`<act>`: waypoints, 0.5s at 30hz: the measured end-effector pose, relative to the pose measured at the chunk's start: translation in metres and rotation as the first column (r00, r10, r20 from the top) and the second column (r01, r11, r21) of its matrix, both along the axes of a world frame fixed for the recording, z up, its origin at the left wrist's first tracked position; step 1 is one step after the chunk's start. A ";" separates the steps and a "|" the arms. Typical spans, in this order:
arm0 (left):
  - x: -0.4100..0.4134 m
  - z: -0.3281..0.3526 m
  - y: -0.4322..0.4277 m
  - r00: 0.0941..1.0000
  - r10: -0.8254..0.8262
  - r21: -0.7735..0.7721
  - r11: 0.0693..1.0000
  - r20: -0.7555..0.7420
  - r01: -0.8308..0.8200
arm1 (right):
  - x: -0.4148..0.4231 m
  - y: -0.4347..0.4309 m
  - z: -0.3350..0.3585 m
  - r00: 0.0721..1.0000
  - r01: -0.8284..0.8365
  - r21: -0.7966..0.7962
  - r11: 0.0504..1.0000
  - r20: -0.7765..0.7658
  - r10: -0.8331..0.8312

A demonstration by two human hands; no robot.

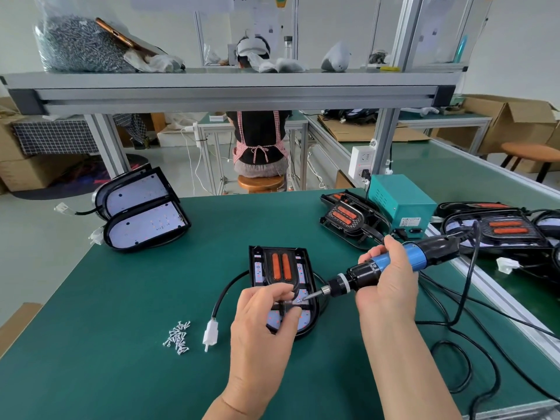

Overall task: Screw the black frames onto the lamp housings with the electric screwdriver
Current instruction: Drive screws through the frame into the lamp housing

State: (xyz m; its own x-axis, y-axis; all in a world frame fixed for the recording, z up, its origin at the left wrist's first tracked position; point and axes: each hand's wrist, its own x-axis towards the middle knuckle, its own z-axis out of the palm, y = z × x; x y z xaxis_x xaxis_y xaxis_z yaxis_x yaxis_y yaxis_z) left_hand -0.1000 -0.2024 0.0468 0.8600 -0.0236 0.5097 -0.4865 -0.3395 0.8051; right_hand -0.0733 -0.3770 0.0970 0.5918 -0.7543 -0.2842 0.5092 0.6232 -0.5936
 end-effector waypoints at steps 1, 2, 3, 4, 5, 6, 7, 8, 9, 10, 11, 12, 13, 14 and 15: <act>0.003 0.001 0.003 0.999 0.034 0.005 0.999 0.016 -0.034 | 0.001 -0.001 0.000 1.000 0.005 -0.009 1.000 0.004 -0.005; 0.007 0.001 0.006 0.995 0.089 0.018 0.996 0.036 -0.089 | 0.001 -0.002 0.000 1.000 0.011 -0.014 1.000 0.011 -0.011; 0.013 0.002 0.010 0.988 0.152 0.026 0.988 0.027 -0.152 | 0.001 -0.003 0.001 1.000 0.018 -0.020 1.000 0.020 -0.018; 0.021 0.002 0.014 0.978 0.204 0.031 0.979 -0.037 -0.203 | 0.002 -0.004 0.001 0.999 0.026 -0.032 0.999 0.029 -0.025; 0.031 0.003 0.017 0.962 0.230 0.044 0.973 -0.148 -0.226 | 0.002 -0.004 0.001 0.999 0.033 -0.052 0.998 0.038 -0.031; 0.041 0.004 0.018 0.933 0.243 0.090 0.970 -0.264 -0.227 | 0.002 -0.005 0.002 0.998 0.041 -0.076 0.996 0.047 -0.037; 0.051 0.003 0.019 0.902 0.249 0.162 0.966 -0.353 -0.203 | 0.002 -0.005 0.003 0.997 0.047 -0.102 0.994 0.060 -0.041; 0.060 0.003 0.018 0.871 0.242 0.228 0.961 -0.427 -0.155 | 0.002 -0.005 0.004 0.996 0.052 -0.132 0.990 0.075 -0.042; 0.068 0.004 0.016 0.839 0.223 0.261 0.960 -0.496 -0.100 | 0.002 -0.004 0.006 0.995 0.058 -0.166 0.985 0.090 -0.043; 0.074 0.006 0.013 0.799 0.198 0.260 0.964 -0.568 -0.054 | 0.004 -0.004 0.009 0.994 0.067 -0.204 0.977 0.101 -0.047; 0.080 0.006 0.010 0.758 0.166 0.227 0.974 -0.630 -0.025 | 0.005 -0.003 0.013 0.992 0.080 -0.245 0.966 0.113 -0.054; 0.085 0.007 0.008 0.723 0.129 0.175 0.984 -0.679 -0.011 | 0.007 -0.003 0.017 0.990 0.096 -0.287 0.953 0.127 -0.061; 0.089 0.008 0.007 0.698 0.092 0.125 0.992 -0.710 -0.003 | 0.009 -0.003 0.022 0.987 0.111 -0.329 0.938 0.146 -0.066; 0.093 0.010 0.007 0.684 0.053 0.085 0.996 -0.728 0.013 | 0.012 -0.003 0.027 0.984 0.127 -0.369 0.921 0.165 -0.069; 0.094 0.011 0.007 0.673 0.014 0.053 0.998 -0.739 0.037 | 0.015 -0.003 0.031 0.980 0.143 -0.408 0.902 0.184 -0.072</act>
State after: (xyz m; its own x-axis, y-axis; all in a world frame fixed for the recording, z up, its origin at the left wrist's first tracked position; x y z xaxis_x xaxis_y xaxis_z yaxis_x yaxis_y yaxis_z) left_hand -0.0063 -0.1956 0.0581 0.9546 -0.0434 -0.2948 0.2544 -0.3969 0.8819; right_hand -0.0584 -0.3797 0.1280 0.5112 -0.8439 0.1627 0.6691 0.2720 -0.6916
